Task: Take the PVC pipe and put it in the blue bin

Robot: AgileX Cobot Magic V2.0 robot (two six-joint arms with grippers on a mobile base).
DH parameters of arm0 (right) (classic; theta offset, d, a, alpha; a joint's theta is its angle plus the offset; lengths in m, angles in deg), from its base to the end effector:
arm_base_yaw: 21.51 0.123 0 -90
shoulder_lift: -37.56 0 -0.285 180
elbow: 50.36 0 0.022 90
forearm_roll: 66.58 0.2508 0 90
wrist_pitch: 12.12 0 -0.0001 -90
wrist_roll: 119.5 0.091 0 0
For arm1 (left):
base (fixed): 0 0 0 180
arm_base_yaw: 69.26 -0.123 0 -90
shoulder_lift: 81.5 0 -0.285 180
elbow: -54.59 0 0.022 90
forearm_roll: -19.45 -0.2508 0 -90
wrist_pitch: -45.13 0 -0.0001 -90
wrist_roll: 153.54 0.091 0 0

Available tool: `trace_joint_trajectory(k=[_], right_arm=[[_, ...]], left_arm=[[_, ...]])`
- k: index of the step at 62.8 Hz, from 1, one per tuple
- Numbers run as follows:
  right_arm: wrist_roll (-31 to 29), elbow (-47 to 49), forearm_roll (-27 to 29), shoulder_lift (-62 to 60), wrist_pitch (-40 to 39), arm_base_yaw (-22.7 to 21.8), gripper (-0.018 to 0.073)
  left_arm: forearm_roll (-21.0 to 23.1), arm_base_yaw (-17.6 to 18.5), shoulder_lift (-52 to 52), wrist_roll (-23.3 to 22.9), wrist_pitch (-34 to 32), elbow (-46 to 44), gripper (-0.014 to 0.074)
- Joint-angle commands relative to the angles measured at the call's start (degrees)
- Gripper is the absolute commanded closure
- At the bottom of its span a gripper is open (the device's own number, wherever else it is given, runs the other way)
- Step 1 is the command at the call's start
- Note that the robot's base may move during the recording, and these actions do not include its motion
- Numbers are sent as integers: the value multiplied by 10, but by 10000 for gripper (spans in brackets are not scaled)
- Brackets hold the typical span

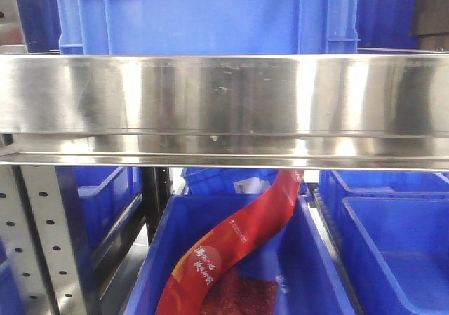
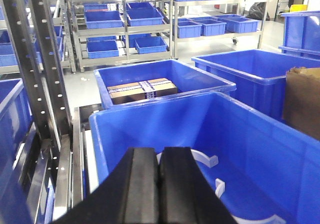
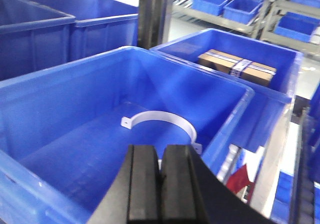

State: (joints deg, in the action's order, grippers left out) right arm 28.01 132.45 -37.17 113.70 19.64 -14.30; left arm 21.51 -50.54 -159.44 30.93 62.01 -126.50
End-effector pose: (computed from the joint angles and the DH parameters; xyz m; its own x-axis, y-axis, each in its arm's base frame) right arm 0.2468 0.0550 0.4749 -0.1546 -0.1362 -0.9785 -0.3937 0.9169 -0.0655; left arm 0.2559 -0.0877 0.4742 -0.0470 0.0619 -0.9970 0.3332 0.9419 0.0428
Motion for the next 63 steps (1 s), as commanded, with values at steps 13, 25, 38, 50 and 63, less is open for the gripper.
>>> trace_joint_trajectory(k=[13,25,38,50,63], right_arm=[[0,-86,-1,-84,-41,-2,721],[1,-148,-1,-153,-56,-2,721],[27,-205,7,-223,-57,-2,721],[26,-252,13,-283,-57,-2,721],[26,-305,13,-343,-57,-2,721]], left_arm=[[2,-2,79,-1,-79,103,708],[3,-2,138,-1,-94,160,708],[19,-2,196,-1,-94,207,708],[38,-2,247,-1,-90,253,708],[43,-2,301,-1,-89,315,708]])
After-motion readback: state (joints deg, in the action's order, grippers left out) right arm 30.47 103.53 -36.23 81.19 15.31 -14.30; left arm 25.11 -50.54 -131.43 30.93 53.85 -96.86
